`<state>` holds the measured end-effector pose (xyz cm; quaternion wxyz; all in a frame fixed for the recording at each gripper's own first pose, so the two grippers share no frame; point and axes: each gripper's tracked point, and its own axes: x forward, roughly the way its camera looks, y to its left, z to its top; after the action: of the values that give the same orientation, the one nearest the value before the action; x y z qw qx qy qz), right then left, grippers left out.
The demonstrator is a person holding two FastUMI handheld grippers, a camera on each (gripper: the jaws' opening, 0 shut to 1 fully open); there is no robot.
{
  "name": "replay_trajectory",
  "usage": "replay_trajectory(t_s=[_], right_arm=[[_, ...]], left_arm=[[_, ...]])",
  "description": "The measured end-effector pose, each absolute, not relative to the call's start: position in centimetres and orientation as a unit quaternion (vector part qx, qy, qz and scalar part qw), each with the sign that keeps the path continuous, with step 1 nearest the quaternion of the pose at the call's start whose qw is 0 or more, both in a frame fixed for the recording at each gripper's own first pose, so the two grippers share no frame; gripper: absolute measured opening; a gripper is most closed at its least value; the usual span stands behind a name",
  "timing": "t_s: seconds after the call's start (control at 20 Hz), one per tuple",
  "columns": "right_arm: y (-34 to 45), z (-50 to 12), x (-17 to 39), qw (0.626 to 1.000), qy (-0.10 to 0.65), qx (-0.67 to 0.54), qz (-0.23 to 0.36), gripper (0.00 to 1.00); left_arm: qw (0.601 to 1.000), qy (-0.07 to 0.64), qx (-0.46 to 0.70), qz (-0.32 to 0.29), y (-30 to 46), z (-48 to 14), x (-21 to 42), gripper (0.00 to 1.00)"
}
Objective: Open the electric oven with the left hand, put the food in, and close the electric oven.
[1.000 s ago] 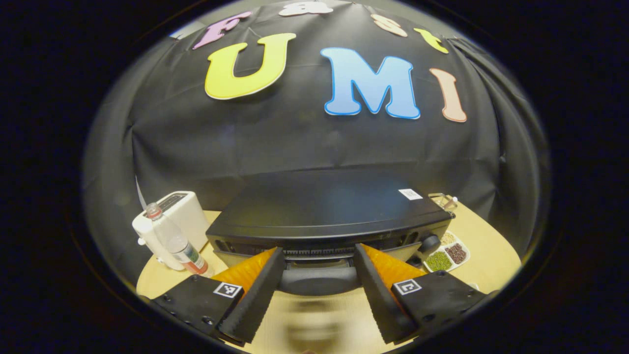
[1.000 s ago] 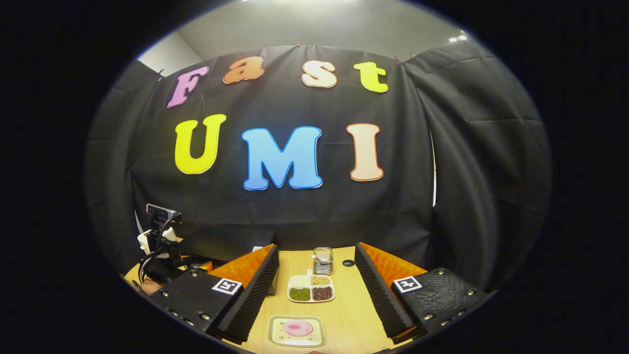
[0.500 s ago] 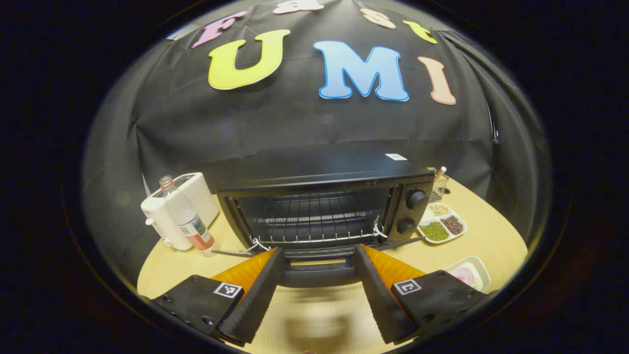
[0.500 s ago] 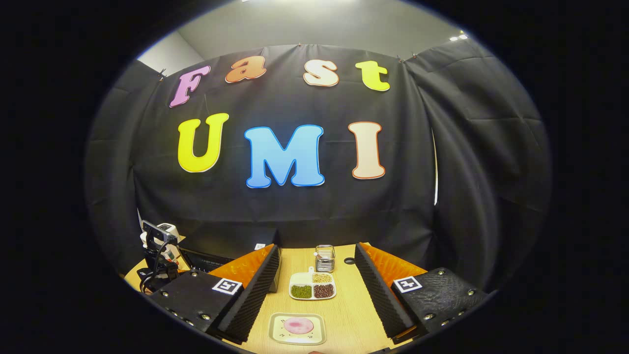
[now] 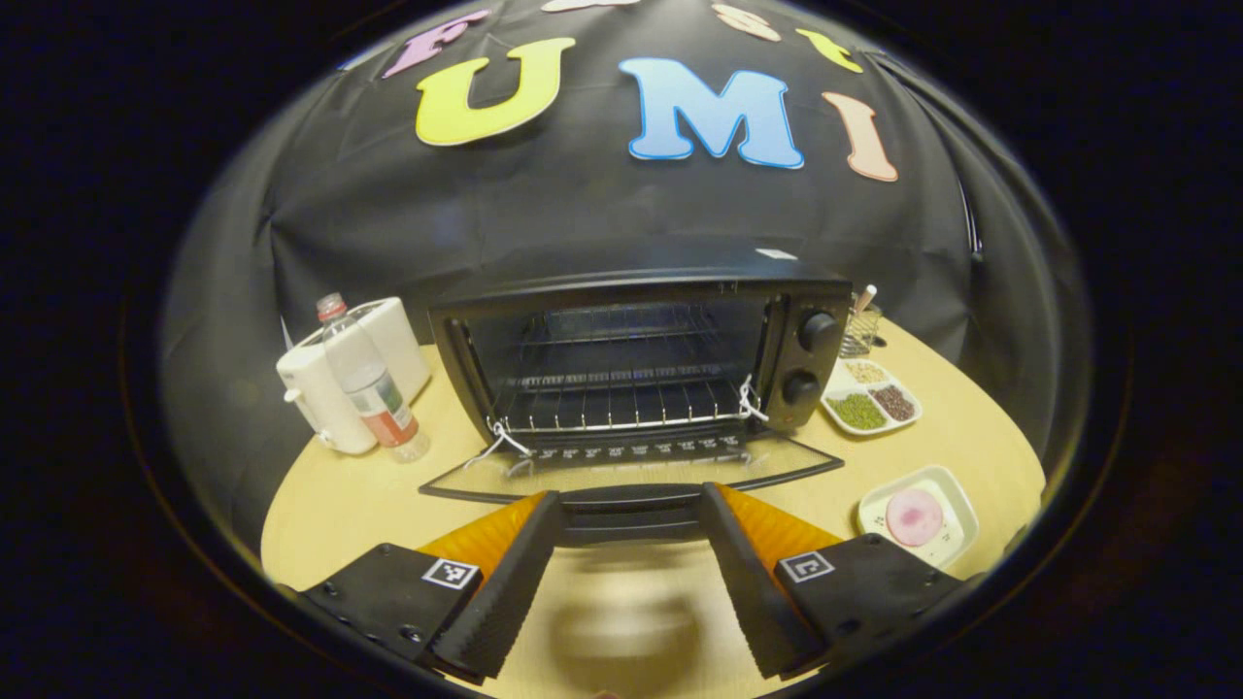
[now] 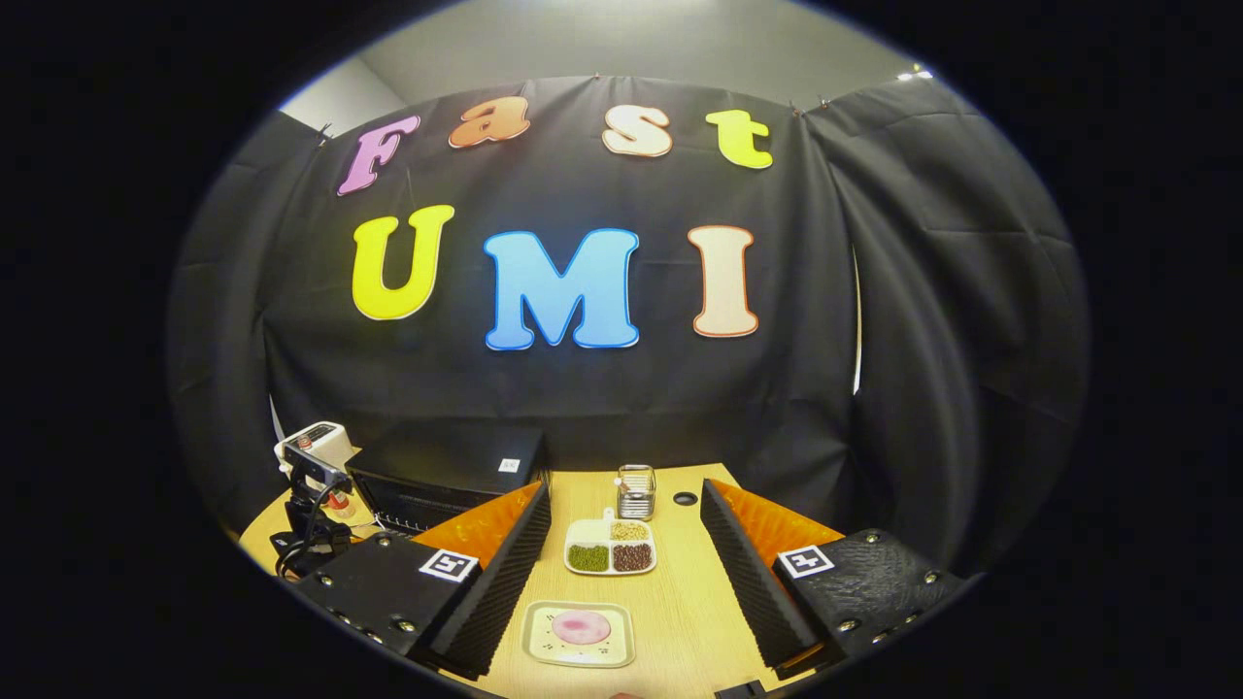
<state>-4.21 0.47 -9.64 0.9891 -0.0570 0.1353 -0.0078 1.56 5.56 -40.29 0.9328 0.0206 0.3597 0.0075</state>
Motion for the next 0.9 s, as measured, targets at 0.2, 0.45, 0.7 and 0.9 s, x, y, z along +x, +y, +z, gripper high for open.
replay_trajectory(t_s=[0.2,0.45,0.7,0.9], right_arm=[[0.8,-11.6,-4.2,0.985,0.161,-0.065,0.007,0.97],[-0.1,-15.8,-3.1,0.974,0.226,-0.017,0.017,0.97],[-1.9,-23.4,-2.1,0.932,0.357,0.049,0.037,0.96],[-4.0,-29.1,-2.0,0.899,0.432,0.059,0.031,0.96]], left_arm=[[0.927,0.374,0.011,0.022,6.8,-41.5,0.7,1.0],[0.954,0.299,0.007,0.031,7.3,-34.5,2.7,0.92],[0.98,0.195,-0.004,0.036,7.6,-22.3,3.8,1.0],[0.994,0.101,-0.009,0.036,7.5,-12.2,3.3,1.0]])
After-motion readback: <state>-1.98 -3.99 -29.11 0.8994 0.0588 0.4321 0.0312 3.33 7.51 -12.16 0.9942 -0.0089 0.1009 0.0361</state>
